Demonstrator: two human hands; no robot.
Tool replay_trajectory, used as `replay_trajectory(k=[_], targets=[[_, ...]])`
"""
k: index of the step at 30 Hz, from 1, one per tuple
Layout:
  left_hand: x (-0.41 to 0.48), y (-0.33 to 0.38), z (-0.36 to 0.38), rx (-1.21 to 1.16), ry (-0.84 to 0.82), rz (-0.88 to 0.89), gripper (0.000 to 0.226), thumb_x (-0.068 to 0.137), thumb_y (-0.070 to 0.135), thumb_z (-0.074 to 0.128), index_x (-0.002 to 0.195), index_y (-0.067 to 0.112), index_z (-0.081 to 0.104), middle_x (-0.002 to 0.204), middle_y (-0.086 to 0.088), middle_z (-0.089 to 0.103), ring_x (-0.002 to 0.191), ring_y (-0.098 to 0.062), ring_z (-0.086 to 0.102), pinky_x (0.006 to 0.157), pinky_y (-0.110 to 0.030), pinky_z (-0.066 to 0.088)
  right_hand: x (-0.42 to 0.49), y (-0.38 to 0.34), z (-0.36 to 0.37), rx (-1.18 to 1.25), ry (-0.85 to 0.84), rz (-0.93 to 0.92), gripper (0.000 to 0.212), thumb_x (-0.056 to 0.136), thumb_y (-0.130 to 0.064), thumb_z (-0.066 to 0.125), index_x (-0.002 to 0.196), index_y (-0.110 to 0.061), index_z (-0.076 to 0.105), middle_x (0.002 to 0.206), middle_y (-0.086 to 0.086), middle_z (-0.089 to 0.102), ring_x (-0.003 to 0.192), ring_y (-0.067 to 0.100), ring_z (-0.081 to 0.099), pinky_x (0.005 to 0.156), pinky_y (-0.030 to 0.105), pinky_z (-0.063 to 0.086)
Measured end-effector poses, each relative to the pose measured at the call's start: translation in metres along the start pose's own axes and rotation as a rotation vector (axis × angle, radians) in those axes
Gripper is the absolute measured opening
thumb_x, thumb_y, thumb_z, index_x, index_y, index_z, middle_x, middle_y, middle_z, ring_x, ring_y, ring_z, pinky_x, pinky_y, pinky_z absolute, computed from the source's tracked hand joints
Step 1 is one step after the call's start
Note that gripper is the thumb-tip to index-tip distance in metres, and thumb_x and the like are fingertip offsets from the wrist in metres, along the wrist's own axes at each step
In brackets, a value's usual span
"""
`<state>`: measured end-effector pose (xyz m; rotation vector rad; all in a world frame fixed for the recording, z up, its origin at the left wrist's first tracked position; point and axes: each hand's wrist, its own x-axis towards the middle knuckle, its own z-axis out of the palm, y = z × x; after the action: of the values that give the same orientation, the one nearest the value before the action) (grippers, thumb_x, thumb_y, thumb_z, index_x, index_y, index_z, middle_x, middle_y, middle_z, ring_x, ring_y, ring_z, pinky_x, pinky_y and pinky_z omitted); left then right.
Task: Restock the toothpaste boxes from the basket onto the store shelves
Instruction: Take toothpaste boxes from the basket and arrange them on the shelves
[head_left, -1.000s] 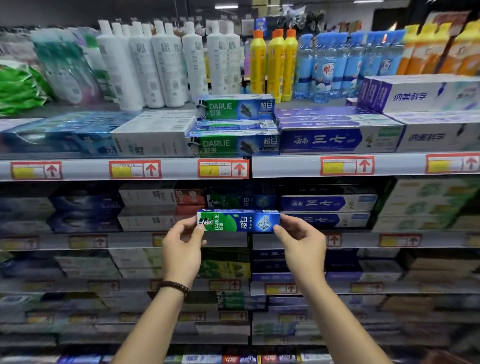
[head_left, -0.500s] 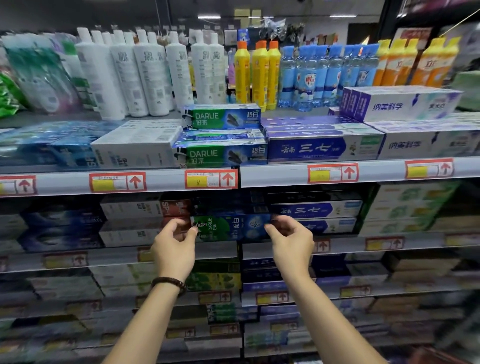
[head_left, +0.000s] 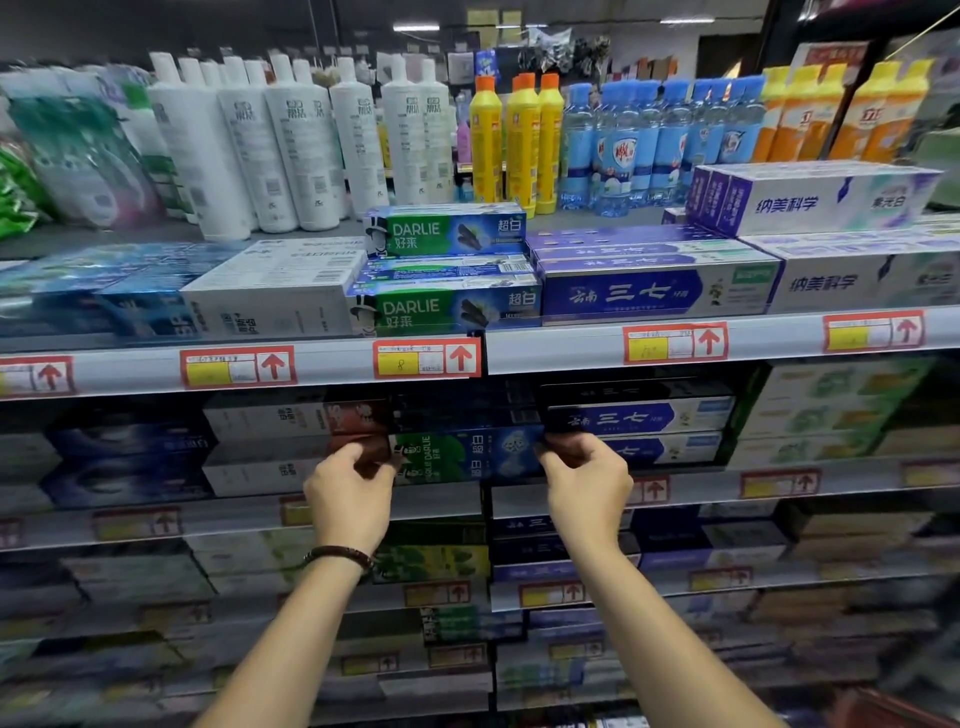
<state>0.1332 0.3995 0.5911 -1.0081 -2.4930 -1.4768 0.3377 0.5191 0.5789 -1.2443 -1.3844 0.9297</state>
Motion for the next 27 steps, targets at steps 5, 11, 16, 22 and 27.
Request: replay_trajectory(k=[5,11,16,22,27], targets=[[0.003,-0.005,0.003,0.063,-0.001,0.033,0.014,0.087,0.013,0.082,0.079,0.008,0.071,0.071,-0.004,0.071,0.065,-0.025,0.065,0.072,-0.037,0.057,-0.002,-0.003,0.001,-0.052,-0.002,0.001,0.014,0.089,-0.011,0.081,0.088,-0.025,0.077,0.079,-0.016,0.073,0.079,0.002,0.067,0.08,0.03,0.058],[0.005,-0.008,0.008,0.119,-0.004,0.02,0.016,0.086,0.013,0.081,0.082,0.007,0.067,0.075,-0.008,0.07,0.071,-0.029,0.064,0.07,-0.035,0.053,-0.002,-0.006,0.001,-0.116,-0.005,0.015,0.015,0.09,-0.009,0.079,0.09,-0.023,0.074,0.079,-0.016,0.067,0.076,-0.001,0.06,0.077,0.027,0.051],[0.003,-0.005,0.008,0.111,0.017,-0.005,0.025,0.084,0.011,0.082,0.072,0.006,0.061,0.065,-0.006,0.064,0.059,-0.021,0.058,0.06,-0.028,0.041,-0.002,-0.003,0.003,-0.138,-0.018,0.042,0.018,0.091,-0.011,0.079,0.089,-0.026,0.07,0.081,-0.014,0.065,0.081,0.012,0.064,0.078,0.027,0.05],[-0.001,0.002,0.006,0.111,0.014,-0.01,0.043,0.081,0.008,0.083,0.06,0.009,0.045,0.052,-0.002,0.05,0.049,-0.011,0.042,0.055,-0.015,0.022,-0.001,0.0,0.003,-0.166,-0.013,0.035,0.012,0.09,-0.016,0.08,0.089,-0.025,0.072,0.084,-0.007,0.071,0.08,0.01,0.064,0.08,0.027,0.052],[-0.004,0.0,0.006,0.104,0.008,0.026,0.049,0.08,0.009,0.083,0.06,0.013,0.038,0.05,-0.001,0.043,0.047,-0.014,0.038,0.052,-0.021,0.025,0.0,0.001,0.002,-0.212,-0.02,0.017,0.003,0.091,-0.02,0.079,0.09,-0.021,0.076,0.081,-0.008,0.069,0.083,0.015,0.065,0.082,0.028,0.051]])
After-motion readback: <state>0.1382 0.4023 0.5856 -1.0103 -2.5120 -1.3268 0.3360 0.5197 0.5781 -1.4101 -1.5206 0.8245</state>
